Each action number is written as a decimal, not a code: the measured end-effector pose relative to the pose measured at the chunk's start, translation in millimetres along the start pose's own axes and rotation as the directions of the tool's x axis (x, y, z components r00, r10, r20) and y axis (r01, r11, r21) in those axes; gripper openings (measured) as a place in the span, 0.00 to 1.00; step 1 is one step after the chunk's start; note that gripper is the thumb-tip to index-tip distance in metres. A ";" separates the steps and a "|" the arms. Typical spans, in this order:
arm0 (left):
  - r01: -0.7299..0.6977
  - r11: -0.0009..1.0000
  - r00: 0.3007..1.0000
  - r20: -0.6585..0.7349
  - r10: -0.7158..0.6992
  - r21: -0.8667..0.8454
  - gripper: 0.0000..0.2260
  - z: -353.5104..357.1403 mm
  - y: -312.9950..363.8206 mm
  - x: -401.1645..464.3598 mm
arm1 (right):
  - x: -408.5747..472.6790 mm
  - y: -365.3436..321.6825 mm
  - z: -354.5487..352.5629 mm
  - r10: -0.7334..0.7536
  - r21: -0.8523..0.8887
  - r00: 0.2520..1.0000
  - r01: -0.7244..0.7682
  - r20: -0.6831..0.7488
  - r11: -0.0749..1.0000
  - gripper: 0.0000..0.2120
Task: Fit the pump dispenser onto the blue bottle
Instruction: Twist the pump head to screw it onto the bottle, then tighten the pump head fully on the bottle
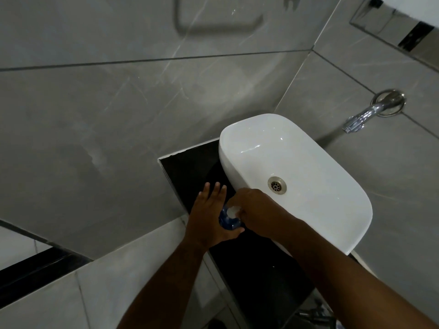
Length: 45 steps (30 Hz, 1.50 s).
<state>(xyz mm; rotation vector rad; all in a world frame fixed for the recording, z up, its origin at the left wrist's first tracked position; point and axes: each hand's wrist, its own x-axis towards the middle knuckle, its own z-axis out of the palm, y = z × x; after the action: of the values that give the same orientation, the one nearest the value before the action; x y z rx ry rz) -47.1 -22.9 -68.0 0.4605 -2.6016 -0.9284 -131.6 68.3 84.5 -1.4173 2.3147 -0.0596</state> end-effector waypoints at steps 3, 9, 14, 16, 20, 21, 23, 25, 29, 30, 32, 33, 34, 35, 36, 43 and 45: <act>0.006 1.000 1.000 0.014 -0.006 -0.008 0.52 0.9 -0.3 -0.4 | 2.0 2.5 2.7 -0.013 -0.019 1.000 0.014 0.016 1.000 0.11; 0.024 1.000 1.000 0.019 -0.023 -0.020 0.51 3.2 -1.2 0.2 | -2.4 1.6 -1.6 -0.011 0.053 1.000 0.011 -0.001 0.999 0.11; 0.031 0.999 0.999 0.025 -0.030 -0.011 0.51 4.2 -2.2 -0.3 | -2.2 0.6 -4.2 -0.021 0.060 1.000 0.020 0.021 0.998 0.12; 0.035 0.999 0.999 0.025 -0.035 -0.018 0.52 3.4 -1.7 -0.3 | -3.3 0.6 -4.4 -0.021 0.074 1.000 0.019 0.015 0.997 0.12; 0.065 0.995 0.997 0.032 -0.063 -0.071 0.57 1.9 4.2 -6.0 | -12.5 7.0 7.8 0.057 0.206 0.996 -0.042 -0.068 0.978 0.23; 0.078 0.992 0.996 0.039 -0.074 -0.101 0.59 1.9 6.0 -10.6 | -16.4 9.7 14.8 0.108 0.256 0.990 -0.080 -0.095 0.963 0.28; 0.136 0.965 0.990 0.068 -0.124 -0.224 0.62 1.0 9.0 -22.9 | -24.5 13.3 32.2 0.229 0.387 0.962 -0.156 -0.150 0.909 0.25; 0.219 0.909 0.975 0.102 -0.195 -0.355 0.59 0.7 9.4 -34.1 | -30.6 15.2 50.4 0.330 0.489 0.927 -0.209 -0.177 0.847 0.18; 0.249 0.867 0.968 0.094 -0.231 -0.432 0.34 -3.0 5.6 -33.2 | -24.2 16.2 81.7 0.350 0.560 0.913 -0.182 -0.209 0.809 0.11; 0.231 0.867 0.972 0.073 -0.222 -0.442 0.30 -6.6 5.5 -30.4 | -20.7 15.0 85.1 0.347 0.570 0.911 -0.167 -0.222 0.804 0.08; 0.204 0.866 0.976 0.032 -0.213 -0.457 0.26 -16.6 4.2 -24.3 | -9.1 13.8 90.2 0.339 0.569 0.906 -0.143 -0.255 0.810 0.06; 0.196 0.866 0.977 0.015 -0.213 -0.460 0.25 -21.9 2.2 -21.8 | -2.7 12.9 91.0 0.329 0.566 0.904 -0.125 -0.273 0.815 0.06; 0.189 0.866 0.977 0.005 -0.211 -0.462 0.25 -26.4 -1.2 -19.0 | 4.0 10.5 89.4 0.317 0.565 0.904 -0.109 -0.285 0.818 0.07; 0.184 0.865 0.977 -0.008 -0.212 -0.466 0.26 -29.8 -5.8 -15.0 | 11.7 9.1 88.5 0.303 0.571 0.906 -0.087 -0.297 0.817 0.07; 0.183 0.873 0.976 -0.022 -0.217 -0.452 0.26 -32.7 -12.8 -10.4 | 21.3 6.6 86.1 0.297 0.590 0.907 -0.070 -0.297 0.804 0.07; 0.254 0.918 0.956 -0.062 -0.286 -0.305 0.24 -60.2 -66.2 37.8 | 104.9 -8.0 67.5 0.279 0.584 0.907 -0.046 -0.316 0.811 0.07; 0.257 0.924 0.952 -0.092 -0.293 -0.282 0.23 -68.9 -79.1 52.2 | 125.1 -11.7 61.1 0.273 0.572 0.908 -0.046 -0.317 0.819 0.11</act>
<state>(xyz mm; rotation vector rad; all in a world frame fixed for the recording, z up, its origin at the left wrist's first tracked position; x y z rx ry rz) -50.2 -139.7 -58.7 0.7987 -2.2826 -1.2734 -147.5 -33.7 -9.5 -0.9579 2.4170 -0.9665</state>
